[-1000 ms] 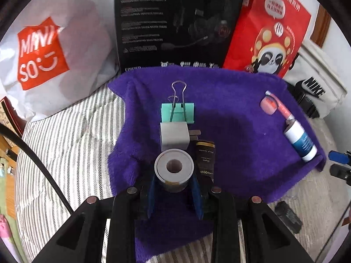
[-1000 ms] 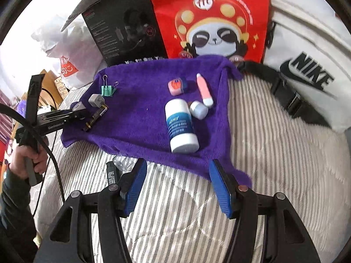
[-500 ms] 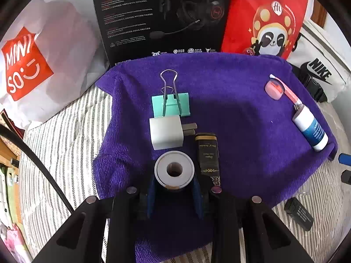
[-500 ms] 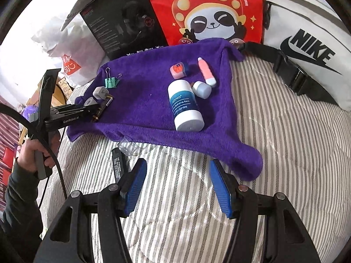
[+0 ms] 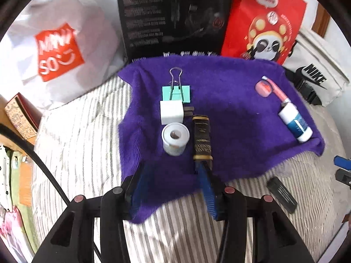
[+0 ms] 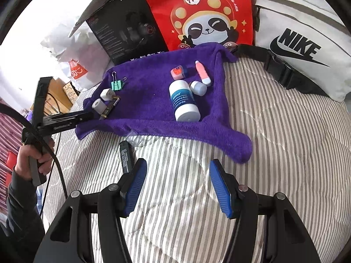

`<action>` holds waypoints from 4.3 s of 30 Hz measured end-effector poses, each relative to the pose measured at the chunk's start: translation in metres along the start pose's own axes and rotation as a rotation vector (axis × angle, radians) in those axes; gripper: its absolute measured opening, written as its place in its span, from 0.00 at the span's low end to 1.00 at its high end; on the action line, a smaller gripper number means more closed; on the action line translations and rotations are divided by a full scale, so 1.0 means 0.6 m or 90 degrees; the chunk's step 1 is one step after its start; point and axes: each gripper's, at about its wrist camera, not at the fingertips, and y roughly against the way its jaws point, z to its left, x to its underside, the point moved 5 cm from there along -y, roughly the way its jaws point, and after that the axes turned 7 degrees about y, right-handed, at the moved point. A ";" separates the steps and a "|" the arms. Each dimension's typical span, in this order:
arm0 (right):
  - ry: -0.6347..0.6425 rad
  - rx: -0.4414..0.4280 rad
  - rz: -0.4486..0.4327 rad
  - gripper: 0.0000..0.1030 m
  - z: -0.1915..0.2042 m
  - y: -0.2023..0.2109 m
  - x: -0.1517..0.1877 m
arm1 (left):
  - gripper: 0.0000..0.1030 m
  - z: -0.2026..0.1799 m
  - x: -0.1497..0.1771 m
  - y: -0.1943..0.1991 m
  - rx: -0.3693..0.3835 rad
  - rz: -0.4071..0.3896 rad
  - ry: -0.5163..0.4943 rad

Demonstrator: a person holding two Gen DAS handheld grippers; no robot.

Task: Organize rigid objects
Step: 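Lower the white tape roll onto the towel beside the charger and open the left gripper, then move the right gripper to the clear plastic cup and close on it, then close the left gripper on the black stick while right holds the clear cup, then lift the black stick toward the towel with left while right carries the cup over it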

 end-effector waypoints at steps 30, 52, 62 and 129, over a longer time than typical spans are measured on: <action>0.136 -0.026 0.011 0.40 0.108 -0.159 -0.039 | 0.44 0.035 0.185 0.037 0.093 0.026 0.089; 0.194 0.052 0.003 0.21 0.147 -0.155 -0.029 | 0.52 0.026 0.190 0.039 0.114 0.014 0.072; 0.209 0.091 0.017 0.25 0.142 -0.179 -0.037 | 0.53 0.022 0.192 0.039 0.120 0.012 0.068; 0.072 0.115 -0.074 0.19 -0.054 0.000 0.167 | 0.20 -0.224 0.139 -0.006 0.023 0.009 -0.095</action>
